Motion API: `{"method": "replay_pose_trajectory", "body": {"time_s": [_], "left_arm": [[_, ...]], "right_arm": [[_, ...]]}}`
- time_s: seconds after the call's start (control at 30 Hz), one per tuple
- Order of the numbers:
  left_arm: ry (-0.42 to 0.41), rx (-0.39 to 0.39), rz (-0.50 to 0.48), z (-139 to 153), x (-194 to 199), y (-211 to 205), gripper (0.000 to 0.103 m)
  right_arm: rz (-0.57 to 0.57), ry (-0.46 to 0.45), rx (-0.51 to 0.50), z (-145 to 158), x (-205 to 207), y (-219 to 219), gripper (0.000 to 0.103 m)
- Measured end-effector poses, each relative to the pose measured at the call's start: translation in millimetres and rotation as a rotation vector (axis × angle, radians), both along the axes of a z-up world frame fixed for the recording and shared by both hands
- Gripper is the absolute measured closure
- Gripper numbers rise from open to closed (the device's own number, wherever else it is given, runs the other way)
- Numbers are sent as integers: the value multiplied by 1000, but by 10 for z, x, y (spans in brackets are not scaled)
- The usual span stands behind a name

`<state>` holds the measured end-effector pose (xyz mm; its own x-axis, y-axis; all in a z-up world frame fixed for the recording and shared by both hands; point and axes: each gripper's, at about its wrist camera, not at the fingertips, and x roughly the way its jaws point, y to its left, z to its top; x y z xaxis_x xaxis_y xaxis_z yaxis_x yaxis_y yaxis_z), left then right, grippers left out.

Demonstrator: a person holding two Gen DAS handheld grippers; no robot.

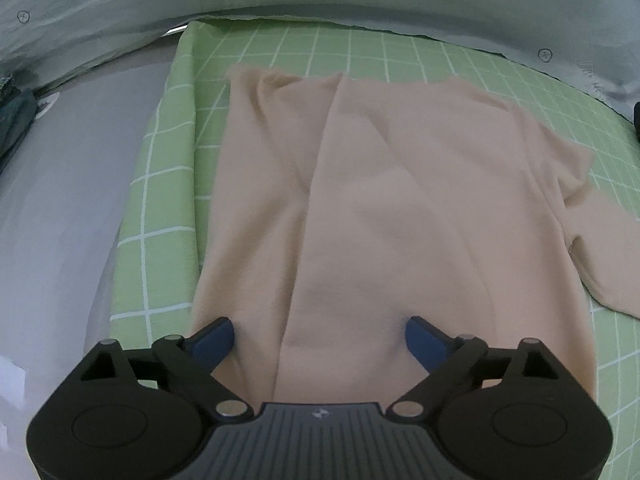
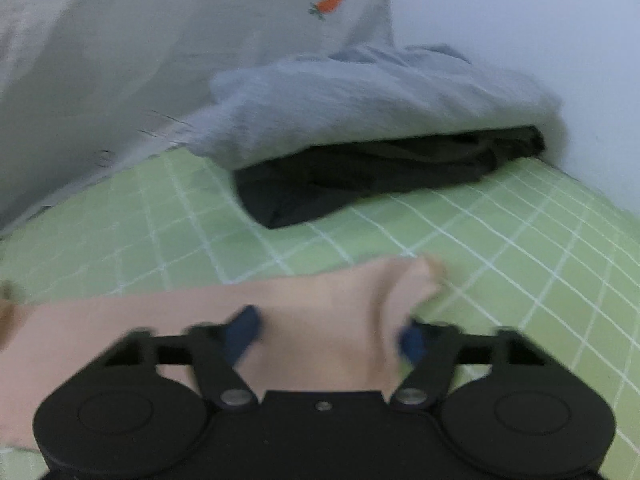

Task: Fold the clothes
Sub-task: 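Reach the right gripper to the extended sleeve and grasp it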

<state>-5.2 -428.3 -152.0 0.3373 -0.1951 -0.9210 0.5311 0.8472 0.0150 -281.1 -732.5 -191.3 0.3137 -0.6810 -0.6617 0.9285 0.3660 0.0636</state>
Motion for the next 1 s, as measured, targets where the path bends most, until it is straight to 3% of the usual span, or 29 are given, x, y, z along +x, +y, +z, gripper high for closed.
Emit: {"method": "replay_pose_trajectory", "body": {"time_s": [0.07,0.1,0.2,0.23,0.33,0.47,0.53,0.6,0.67,0.73,0.8,0.83,1.0], "left_arm": [[-1,-1,3,-11,-13,-7,5],[1,0,3,-19,-10,-23,3],[9,8,-1,-40,32,-90,0],[7,7,-1,-40,24,-89,0],[-4,-2,-6,-45,-13,-65,0],[-11,-8,-7,-42,-51,-26,0],[-11,-8,-7,-46,-57,-24,0],[-9,-9,-7,-51,-69,-23,0],[-4,-6,-9,-51,-82,-21,0],[2,-7,-13,-50,-87,-18,0],[3,-11,-14,-45,-114,11,0],[4,-15,-11,-40,-133,23,0],[2,-40,11,58,-304,77,1]], "right_arm": [[18,-60,42,36,-2,11,85],[24,-100,69,49,-10,9,88],[26,-284,184,66,-39,17,89],[51,-309,199,82,13,57,89],[200,-323,199,199,339,289,89],[506,-334,184,412,941,793,90],[678,-269,160,445,1229,1122,89],[831,-176,130,442,1479,1444,76],[926,-55,63,420,1624,1716,24],[952,10,-18,431,1606,1849,20],[928,-8,-40,496,1492,1802,12],[897,-20,-35,520,1434,1750,3],[674,-5,-8,463,1094,1441,1]]}}
